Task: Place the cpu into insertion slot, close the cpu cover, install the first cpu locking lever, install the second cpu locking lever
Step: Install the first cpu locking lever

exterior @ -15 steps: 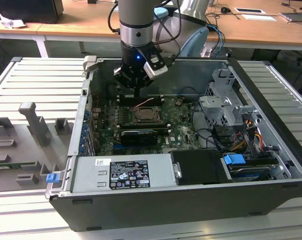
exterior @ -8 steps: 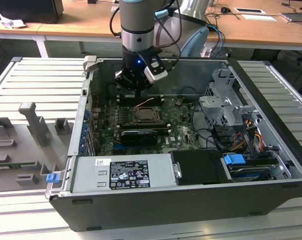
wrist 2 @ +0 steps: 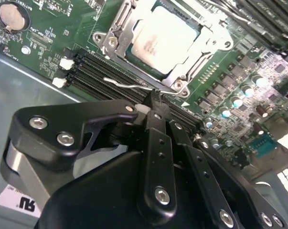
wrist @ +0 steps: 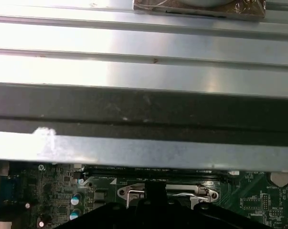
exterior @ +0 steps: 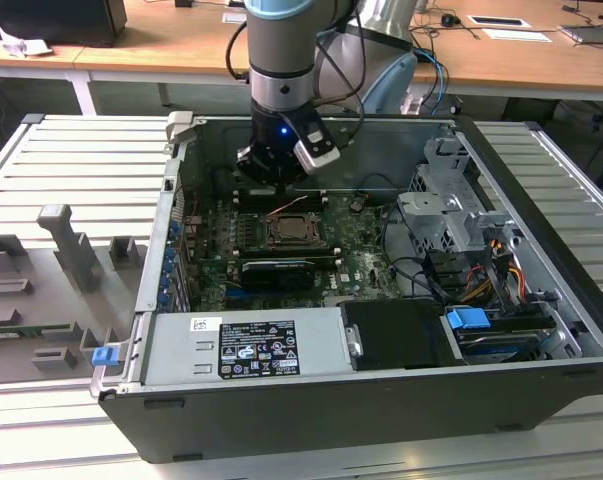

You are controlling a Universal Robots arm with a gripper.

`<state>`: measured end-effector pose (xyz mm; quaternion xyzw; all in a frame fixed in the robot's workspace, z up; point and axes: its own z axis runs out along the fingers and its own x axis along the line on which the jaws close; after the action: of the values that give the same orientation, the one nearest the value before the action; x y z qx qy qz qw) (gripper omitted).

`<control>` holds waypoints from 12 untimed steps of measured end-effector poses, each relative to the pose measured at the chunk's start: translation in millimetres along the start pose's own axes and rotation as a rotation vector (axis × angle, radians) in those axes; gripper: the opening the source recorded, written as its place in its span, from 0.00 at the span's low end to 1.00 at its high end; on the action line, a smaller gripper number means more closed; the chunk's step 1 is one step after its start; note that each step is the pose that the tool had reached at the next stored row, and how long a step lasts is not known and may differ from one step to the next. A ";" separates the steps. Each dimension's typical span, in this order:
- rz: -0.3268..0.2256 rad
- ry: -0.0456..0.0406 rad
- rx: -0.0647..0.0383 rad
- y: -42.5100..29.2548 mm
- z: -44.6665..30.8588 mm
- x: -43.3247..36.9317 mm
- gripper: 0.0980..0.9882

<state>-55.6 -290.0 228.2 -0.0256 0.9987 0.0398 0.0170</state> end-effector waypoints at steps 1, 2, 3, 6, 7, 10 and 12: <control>-0.002 0.0003 0.000 0.6 1.0 -0.5 0.01; -0.005 0.0006 0.000 1.7 2.0 -1.6 0.01; -0.007 0.0007 0.000 2.5 3.0 -2.4 0.01; -0.018 0.0015 -0.001 4.5 5.6 -6.3 0.01; -0.018 0.0015 -0.001 4.8 6.1 -7.6 0.01; -0.018 0.0016 -0.001 5.1 8.6 -11.4 0.01; -0.018 0.0015 -0.001 5.2 10.3 -13.4 0.01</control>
<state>-42.2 -283.3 218.9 -0.0345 0.9985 0.0400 0.0166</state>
